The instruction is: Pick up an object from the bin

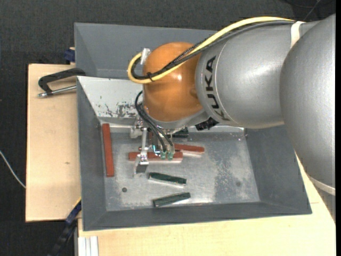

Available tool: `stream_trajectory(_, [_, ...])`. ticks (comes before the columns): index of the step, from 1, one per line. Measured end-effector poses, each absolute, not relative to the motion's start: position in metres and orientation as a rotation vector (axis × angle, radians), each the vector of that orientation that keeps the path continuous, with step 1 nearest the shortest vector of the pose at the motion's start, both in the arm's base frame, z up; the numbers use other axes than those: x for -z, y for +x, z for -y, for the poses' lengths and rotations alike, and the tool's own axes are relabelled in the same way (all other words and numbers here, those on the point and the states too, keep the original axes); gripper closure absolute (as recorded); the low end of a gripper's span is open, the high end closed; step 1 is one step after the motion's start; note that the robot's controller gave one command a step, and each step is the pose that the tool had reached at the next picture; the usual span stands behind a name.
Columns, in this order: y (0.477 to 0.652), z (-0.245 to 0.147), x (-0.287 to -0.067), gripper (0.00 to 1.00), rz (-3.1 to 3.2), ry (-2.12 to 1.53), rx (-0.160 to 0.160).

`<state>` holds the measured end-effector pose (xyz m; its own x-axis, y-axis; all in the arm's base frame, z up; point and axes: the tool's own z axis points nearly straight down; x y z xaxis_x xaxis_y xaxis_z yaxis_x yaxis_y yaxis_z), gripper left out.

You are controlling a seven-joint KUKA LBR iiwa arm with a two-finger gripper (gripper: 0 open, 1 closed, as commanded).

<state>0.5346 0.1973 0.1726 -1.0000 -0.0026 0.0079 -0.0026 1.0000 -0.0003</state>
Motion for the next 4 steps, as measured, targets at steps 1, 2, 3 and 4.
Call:
stream_trajectory(1, [0.537,-0.197,-0.177,0.0,3.142,0.002,0.002])
stream_trajectory(2, [0.549,-0.167,-0.138,0.0,3.147,-0.077,0.008])
stream_trajectory(3, [0.55,-0.14,-0.085,1.0,3.114,0.242,0.013])
stream_trajectory(4, [0.551,-0.14,-0.085,1.0,3.115,0.242,0.013])
